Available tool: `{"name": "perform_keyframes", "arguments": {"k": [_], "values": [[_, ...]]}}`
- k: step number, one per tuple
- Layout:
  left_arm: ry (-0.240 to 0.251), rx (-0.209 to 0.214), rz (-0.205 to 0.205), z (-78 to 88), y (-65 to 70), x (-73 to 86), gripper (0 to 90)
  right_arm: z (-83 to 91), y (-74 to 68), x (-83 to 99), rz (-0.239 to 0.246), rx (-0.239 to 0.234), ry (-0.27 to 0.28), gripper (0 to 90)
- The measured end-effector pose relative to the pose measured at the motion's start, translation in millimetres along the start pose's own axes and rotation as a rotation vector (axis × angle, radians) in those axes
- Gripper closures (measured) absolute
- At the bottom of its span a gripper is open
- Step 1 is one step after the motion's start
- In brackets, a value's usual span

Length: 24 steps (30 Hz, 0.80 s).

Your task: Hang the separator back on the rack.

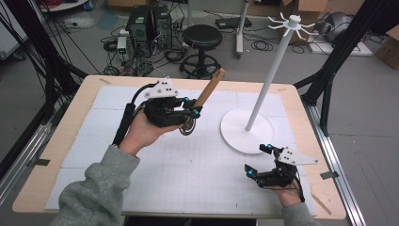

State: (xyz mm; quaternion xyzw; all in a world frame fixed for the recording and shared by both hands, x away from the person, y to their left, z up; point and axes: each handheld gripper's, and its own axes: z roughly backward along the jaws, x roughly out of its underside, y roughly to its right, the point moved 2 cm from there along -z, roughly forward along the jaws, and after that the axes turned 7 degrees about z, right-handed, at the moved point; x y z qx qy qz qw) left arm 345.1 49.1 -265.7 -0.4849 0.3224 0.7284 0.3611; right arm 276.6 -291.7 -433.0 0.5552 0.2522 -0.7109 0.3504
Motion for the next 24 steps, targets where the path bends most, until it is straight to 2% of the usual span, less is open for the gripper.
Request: {"name": "perform_keyframes", "arguments": {"k": [12,24], "values": [[0.017,0.014,-0.024,-10.6,6.7,-20.5,69.2,1.7,0.7,0.3,-0.002,0.0,0.005,1.0],[0.031,0.022,-0.031,-19.5,3.5,-30.9,69.2,3.3,0.1,0.2,-0.003,0.003,0.006,1.0]]}}
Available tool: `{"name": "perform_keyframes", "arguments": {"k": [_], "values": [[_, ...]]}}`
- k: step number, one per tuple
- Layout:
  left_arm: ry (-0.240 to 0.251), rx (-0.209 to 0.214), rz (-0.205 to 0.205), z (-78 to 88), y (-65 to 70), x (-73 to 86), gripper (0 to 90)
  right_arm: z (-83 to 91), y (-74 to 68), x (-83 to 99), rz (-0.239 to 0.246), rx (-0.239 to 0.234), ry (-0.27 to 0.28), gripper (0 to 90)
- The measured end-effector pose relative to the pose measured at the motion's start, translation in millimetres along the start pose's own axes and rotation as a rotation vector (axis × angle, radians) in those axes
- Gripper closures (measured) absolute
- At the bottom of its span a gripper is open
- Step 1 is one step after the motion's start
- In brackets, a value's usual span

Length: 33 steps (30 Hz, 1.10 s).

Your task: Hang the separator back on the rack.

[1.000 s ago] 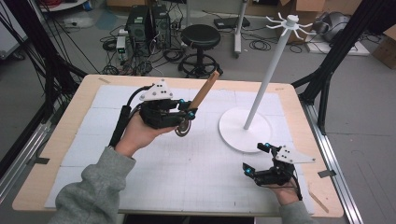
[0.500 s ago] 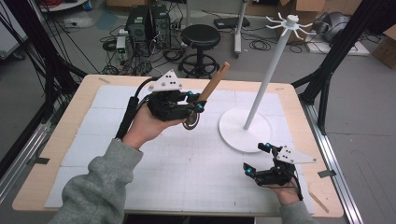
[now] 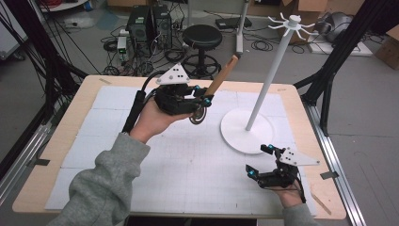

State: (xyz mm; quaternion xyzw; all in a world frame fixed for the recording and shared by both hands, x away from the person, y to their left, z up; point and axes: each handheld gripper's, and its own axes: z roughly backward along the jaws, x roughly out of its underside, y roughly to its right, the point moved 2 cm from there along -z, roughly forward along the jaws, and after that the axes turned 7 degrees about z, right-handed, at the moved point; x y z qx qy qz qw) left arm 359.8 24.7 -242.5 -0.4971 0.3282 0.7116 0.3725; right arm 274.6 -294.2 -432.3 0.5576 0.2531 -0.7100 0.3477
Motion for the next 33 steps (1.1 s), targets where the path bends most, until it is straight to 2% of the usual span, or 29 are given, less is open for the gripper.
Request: {"name": "perform_keyframes", "arguments": {"k": [5,12,17,19,24,33], "values": [[0.0,0.002,-0.004,-5.5,-1.1,-3.3,69.2,-0.4,-0.1,-0.2,0.0,0.0,0.004,1.0],[0.032,0.013,0.018,-15.4,-3.8,-3.5,69.2,1.0,1.0,0.8,-0.007,0.004,0.006,1.0],[0.032,0.02,0.015,-18.2,-8.3,-8.4,69.2,1.0,1.8,0.9,-0.005,0.003,0.009,1.0],[0.044,0.021,0.026,-19.4,-9.8,-11.0,69.2,0.7,2.2,1.1,-0.009,0.004,0.008,1.0],[0.038,0.011,0.015,-22.9,-12.2,-15.0,69.2,0.2,1.5,1.5,-0.001,0.004,0.008,1.0],[0.051,0.038,0.003,-29.5,-10.0,-23.7,69.2,-0.1,1.2,0.8,-0.009,0.003,0.015,1.0]]}}
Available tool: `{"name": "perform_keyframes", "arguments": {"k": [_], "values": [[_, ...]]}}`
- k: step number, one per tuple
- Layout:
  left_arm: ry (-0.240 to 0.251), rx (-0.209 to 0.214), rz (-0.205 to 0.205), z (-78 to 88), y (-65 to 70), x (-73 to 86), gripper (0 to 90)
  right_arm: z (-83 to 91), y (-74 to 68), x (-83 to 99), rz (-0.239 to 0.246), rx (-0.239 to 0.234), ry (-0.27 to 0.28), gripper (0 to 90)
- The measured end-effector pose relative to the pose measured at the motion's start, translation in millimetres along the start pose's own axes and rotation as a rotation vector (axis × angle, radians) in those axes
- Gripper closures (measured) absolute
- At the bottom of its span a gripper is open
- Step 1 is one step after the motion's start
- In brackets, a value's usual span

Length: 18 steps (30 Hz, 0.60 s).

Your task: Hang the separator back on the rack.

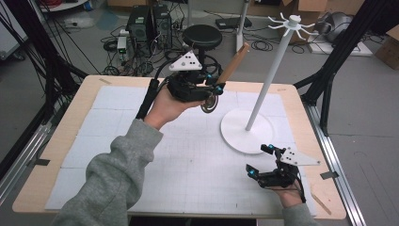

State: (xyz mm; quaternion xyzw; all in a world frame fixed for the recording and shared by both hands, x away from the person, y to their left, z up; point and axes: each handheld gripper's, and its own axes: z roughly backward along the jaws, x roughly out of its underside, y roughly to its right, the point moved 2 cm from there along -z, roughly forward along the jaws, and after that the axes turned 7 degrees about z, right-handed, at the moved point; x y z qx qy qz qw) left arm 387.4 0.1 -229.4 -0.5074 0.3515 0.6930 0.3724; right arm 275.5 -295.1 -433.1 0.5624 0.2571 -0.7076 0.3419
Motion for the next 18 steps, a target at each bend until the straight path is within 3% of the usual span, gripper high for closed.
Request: {"name": "perform_keyframes", "arguments": {"k": [8,18], "values": [[0.003,0.006,-0.025,-5.7,2.3,-11.5,69.2,2.6,0.8,0.6,-0.004,0.003,0.003,1.0],[0.007,0.022,-0.015,-19.3,-1.3,-21.1,69.2,4.4,2.1,1.5,-0.011,0.007,0.005,1.0]]}}
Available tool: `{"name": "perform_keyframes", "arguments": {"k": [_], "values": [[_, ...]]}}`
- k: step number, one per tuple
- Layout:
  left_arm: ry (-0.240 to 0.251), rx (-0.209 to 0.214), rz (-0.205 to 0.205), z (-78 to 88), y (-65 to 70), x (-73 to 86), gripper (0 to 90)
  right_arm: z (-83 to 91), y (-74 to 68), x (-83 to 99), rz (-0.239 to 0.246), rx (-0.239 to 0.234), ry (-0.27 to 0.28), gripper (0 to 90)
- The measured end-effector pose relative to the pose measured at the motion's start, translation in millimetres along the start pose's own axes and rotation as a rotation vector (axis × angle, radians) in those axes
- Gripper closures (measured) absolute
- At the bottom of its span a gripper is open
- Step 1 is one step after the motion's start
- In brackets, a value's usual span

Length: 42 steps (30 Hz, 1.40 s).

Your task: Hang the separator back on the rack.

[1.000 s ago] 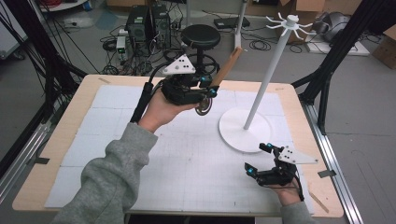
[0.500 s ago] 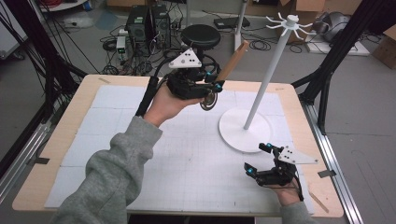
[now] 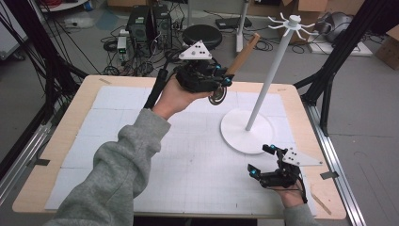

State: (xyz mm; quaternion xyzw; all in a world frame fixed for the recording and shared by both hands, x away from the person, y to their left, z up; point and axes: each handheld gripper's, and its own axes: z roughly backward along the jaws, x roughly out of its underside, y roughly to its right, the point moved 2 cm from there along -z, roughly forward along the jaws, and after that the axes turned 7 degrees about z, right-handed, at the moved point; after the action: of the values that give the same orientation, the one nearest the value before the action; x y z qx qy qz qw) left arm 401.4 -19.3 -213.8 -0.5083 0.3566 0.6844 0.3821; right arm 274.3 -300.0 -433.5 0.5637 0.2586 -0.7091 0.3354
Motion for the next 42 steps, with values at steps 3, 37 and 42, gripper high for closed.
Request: {"name": "perform_keyframes", "arguments": {"k": [3,37,42], "values": [[-0.004,0.002,-0.009,-2.3,-0.1,-1.4,69.2,0.5,1.1,0.5,0.0,0.005,0.001,1.0],[0.018,0.021,-0.011,-21.9,-6.5,-27.2,69.2,-0.1,5.3,3.8,-0.033,-0.002,0.005,1.0],[0.025,0.029,0.003,-23.1,-9.2,-26.6,69.2,0.2,5.8,3.7,-0.027,-0.001,0.009,1.0]]}}
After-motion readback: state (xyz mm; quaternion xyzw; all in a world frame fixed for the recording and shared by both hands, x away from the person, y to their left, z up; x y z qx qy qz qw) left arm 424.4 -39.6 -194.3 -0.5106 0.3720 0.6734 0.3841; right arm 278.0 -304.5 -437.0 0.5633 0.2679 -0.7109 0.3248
